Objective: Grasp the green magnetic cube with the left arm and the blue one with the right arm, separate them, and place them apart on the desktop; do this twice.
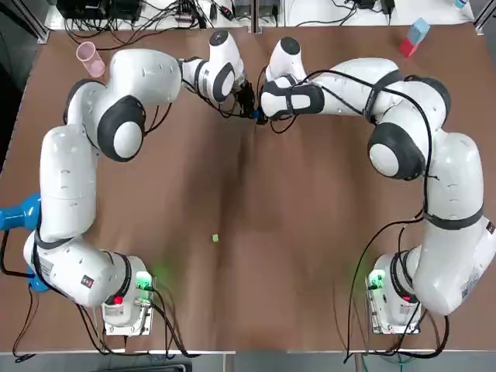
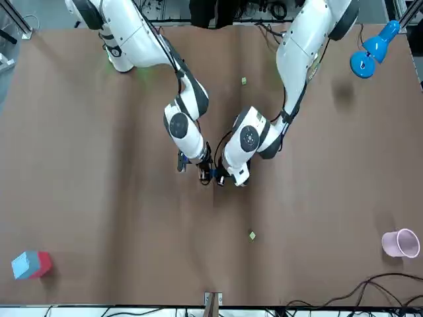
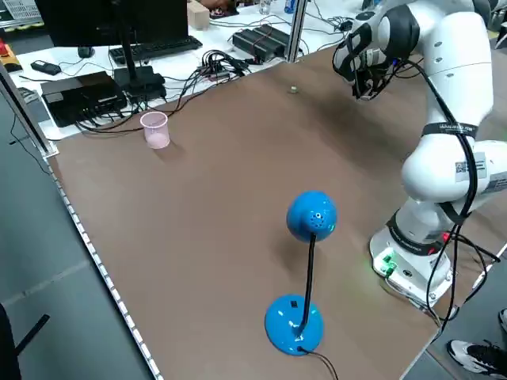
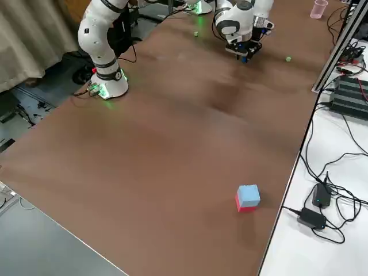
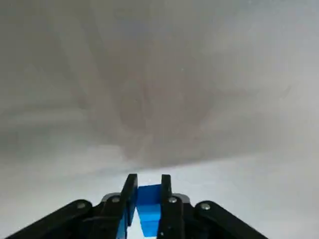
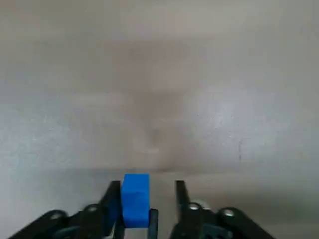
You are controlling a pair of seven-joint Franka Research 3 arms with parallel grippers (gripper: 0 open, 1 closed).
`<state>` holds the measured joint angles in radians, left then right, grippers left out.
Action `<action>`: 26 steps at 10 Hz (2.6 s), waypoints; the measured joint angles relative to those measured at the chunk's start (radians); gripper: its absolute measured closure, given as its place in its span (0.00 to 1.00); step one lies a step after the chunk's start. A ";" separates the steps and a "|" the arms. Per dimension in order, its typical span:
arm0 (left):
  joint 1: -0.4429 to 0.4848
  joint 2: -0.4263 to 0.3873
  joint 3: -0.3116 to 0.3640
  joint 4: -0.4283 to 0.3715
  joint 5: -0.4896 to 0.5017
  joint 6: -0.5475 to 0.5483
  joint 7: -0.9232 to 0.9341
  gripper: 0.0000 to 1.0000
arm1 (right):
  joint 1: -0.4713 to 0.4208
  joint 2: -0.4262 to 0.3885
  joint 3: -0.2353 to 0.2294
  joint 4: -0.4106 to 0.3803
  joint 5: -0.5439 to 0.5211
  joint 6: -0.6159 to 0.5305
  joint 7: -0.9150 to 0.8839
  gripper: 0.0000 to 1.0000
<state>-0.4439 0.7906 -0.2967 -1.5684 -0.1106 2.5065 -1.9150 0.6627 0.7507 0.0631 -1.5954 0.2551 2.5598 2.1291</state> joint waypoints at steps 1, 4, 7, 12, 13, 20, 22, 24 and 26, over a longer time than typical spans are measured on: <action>0.000 0.000 -0.001 -0.001 0.000 -0.004 0.000 0.77 | 0.000 0.002 -0.002 0.001 0.000 0.005 0.000 0.67; 0.000 -0.001 -0.002 -0.002 0.000 -0.008 0.000 0.77 | 0.000 0.005 -0.003 0.003 0.000 0.010 0.000 0.76; 0.001 -0.002 -0.002 -0.002 0.000 -0.008 0.000 0.77 | 0.000 0.005 -0.003 0.005 0.000 0.010 0.000 0.76; 0.002 -0.002 -0.002 0.001 0.000 -0.003 0.000 0.77 | -0.009 0.005 -0.035 0.010 0.000 -0.001 -0.019 0.76; 0.002 -0.002 -0.002 0.001 0.000 -0.003 0.000 0.77 | -0.013 0.002 -0.045 0.008 0.000 -0.010 -0.041 0.76; -0.018 -0.002 -0.007 -0.005 -0.002 -0.005 0.000 0.77 | -0.036 -0.305 -0.064 -0.338 -0.001 -0.050 -0.461 0.76; -0.052 -0.002 -0.012 -0.004 -0.036 -0.005 0.000 0.77 | -0.024 -0.423 -0.056 -0.484 -0.001 -0.060 -0.638 0.76; -0.127 0.000 -0.013 0.003 -0.066 0.004 -0.001 0.77 | 0.039 -0.478 -0.048 -0.589 -0.002 -0.063 -0.749 0.76; -0.184 0.007 -0.010 0.022 -0.073 0.030 -0.014 0.77 | 0.134 -0.489 -0.042 -0.674 -0.002 -0.056 -0.808 0.76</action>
<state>-0.6280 0.7980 -0.3067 -1.5461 -0.1838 2.5368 -1.9291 0.7967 0.2613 0.0208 -2.2689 0.2535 2.5040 1.3211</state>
